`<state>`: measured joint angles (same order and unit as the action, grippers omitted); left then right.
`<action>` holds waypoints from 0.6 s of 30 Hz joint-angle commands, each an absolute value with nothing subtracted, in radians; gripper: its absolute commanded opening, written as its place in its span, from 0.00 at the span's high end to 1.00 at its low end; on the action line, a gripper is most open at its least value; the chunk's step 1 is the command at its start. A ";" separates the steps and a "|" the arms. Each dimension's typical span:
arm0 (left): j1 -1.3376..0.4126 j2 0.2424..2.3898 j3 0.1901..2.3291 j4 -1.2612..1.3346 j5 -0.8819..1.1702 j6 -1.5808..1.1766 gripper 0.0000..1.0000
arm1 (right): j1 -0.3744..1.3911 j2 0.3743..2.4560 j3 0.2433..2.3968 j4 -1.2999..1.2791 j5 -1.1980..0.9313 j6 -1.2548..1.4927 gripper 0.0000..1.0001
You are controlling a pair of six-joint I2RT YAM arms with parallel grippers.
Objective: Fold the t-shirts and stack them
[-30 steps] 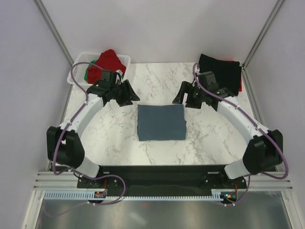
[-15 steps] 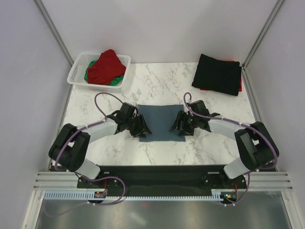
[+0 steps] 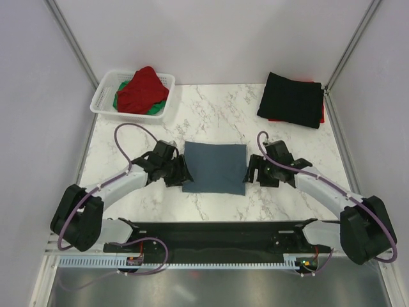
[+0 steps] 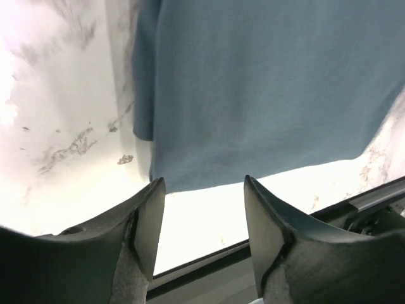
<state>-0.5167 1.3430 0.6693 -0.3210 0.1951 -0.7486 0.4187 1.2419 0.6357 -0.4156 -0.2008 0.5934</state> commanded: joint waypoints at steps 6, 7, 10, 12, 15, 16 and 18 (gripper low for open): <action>-0.514 1.262 1.014 -0.667 0.049 -0.525 0.31 | 0.376 1.267 0.837 -0.491 -0.127 0.506 0.02; -0.514 1.252 1.043 -0.705 0.057 -0.519 0.31 | 0.348 1.313 0.842 -0.457 -0.162 0.503 0.02; -0.514 1.185 1.051 -0.747 0.078 -0.508 0.32 | 0.290 1.414 0.854 -0.372 -0.253 0.492 0.02; -0.514 1.132 1.040 -0.781 0.078 -0.505 0.32 | 0.262 1.500 0.877 -0.328 -0.293 0.485 0.03; -0.512 1.033 1.012 -0.845 0.057 -0.495 0.32 | 0.244 1.612 0.917 -0.252 -0.366 0.474 0.05; -0.512 1.005 1.000 -0.857 0.051 -0.494 0.32 | 0.242 1.638 0.928 -0.226 -0.376 0.471 0.06; -0.512 0.937 0.983 -0.896 0.043 -0.489 0.32 | 0.238 1.711 0.954 -0.210 -0.399 0.465 0.09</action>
<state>-0.5163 1.0214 1.0065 -0.7944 0.0750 -0.5465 0.2394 1.6333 0.9001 -0.3153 -0.3202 0.4969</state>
